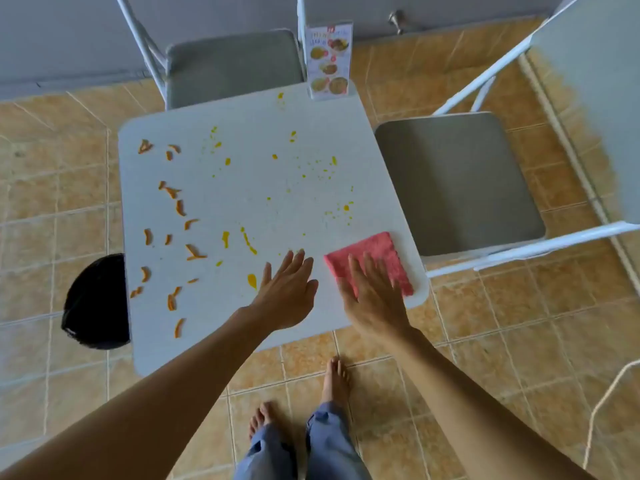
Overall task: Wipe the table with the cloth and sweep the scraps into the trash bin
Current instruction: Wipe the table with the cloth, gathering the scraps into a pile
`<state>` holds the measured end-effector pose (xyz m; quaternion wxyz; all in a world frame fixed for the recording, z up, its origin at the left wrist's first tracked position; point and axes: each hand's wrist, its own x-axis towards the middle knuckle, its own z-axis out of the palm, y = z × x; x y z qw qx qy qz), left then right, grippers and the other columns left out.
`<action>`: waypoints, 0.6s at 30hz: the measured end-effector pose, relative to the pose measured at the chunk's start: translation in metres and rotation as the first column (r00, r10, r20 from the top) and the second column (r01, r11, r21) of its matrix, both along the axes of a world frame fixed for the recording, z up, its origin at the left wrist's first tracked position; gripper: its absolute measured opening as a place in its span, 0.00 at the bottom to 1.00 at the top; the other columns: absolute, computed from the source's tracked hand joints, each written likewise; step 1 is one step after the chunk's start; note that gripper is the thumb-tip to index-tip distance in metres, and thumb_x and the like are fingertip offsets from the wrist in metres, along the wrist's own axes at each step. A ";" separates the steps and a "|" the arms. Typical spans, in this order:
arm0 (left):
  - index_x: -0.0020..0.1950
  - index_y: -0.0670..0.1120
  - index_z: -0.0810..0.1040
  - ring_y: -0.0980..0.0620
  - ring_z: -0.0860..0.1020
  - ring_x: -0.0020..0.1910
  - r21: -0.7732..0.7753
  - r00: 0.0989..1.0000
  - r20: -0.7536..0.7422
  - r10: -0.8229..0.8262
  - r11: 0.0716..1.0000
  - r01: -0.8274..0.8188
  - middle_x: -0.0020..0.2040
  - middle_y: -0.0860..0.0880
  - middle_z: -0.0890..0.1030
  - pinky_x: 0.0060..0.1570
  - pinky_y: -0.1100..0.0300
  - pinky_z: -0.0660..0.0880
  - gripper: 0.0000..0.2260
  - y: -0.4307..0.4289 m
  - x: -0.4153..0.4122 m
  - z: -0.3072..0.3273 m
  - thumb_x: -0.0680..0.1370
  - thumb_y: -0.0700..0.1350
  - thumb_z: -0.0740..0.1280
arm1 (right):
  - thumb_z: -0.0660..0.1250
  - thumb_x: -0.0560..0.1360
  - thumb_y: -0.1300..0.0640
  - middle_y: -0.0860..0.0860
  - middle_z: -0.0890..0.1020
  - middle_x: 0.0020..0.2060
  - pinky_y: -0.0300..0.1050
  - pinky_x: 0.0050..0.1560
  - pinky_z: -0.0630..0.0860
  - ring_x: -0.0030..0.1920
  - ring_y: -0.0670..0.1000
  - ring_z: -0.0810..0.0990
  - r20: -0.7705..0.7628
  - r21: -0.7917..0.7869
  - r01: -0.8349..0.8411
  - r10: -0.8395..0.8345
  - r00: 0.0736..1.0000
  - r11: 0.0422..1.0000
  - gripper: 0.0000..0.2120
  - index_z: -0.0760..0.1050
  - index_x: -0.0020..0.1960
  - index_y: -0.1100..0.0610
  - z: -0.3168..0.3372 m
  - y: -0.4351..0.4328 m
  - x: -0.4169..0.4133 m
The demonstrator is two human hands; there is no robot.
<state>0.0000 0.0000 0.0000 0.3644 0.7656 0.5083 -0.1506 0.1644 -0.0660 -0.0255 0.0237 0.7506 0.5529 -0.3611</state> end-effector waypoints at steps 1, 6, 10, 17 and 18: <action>0.80 0.45 0.49 0.50 0.41 0.80 0.033 1.000 -0.001 0.021 0.999 -0.021 0.81 0.47 0.44 0.75 0.43 0.39 0.25 0.006 0.007 -0.011 0.84 0.50 0.49 | 0.40 0.84 0.37 0.50 0.43 0.83 0.60 0.81 0.39 0.82 0.54 0.38 0.019 0.026 -0.008 0.007 1.000 1.000 0.31 0.43 0.83 0.47 -0.012 0.005 0.005; 0.80 0.44 0.48 0.49 0.39 0.79 0.113 0.990 0.020 0.142 0.983 -0.144 0.81 0.47 0.42 0.77 0.46 0.40 0.26 0.041 0.025 -0.055 0.84 0.47 0.50 | 0.41 0.81 0.38 0.53 0.47 0.83 0.66 0.80 0.46 0.83 0.57 0.42 0.228 0.192 -0.177 0.132 0.965 0.965 0.34 0.49 0.83 0.50 -0.072 0.019 0.033; 0.80 0.43 0.44 0.50 0.37 0.79 0.205 0.978 0.032 0.204 0.957 -0.206 0.81 0.47 0.39 0.78 0.49 0.39 0.26 0.052 0.022 -0.081 0.84 0.46 0.49 | 0.48 0.82 0.39 0.54 0.53 0.83 0.68 0.79 0.50 0.82 0.60 0.49 0.340 0.343 -0.272 0.151 0.928 0.899 0.31 0.55 0.82 0.49 -0.096 0.045 0.048; 0.80 0.45 0.47 0.53 0.38 0.79 0.287 0.964 0.119 0.239 0.921 -0.263 0.81 0.51 0.41 0.78 0.54 0.40 0.25 0.048 0.018 -0.098 0.84 0.45 0.49 | 0.48 0.81 0.37 0.57 0.56 0.82 0.70 0.78 0.46 0.82 0.63 0.50 0.383 0.411 -0.194 0.025 0.923 0.891 0.32 0.56 0.82 0.47 -0.114 0.148 0.059; 0.80 0.45 0.47 0.53 0.38 0.79 0.287 0.962 0.126 0.241 0.920 -0.268 0.81 0.51 0.41 0.78 0.54 0.40 0.25 0.047 0.018 -0.098 0.84 0.45 0.49 | 0.48 0.81 0.37 0.58 0.56 0.82 0.70 0.78 0.46 0.82 0.63 0.50 0.375 0.405 -0.174 0.010 0.927 0.898 0.32 0.56 0.82 0.48 -0.115 0.155 0.055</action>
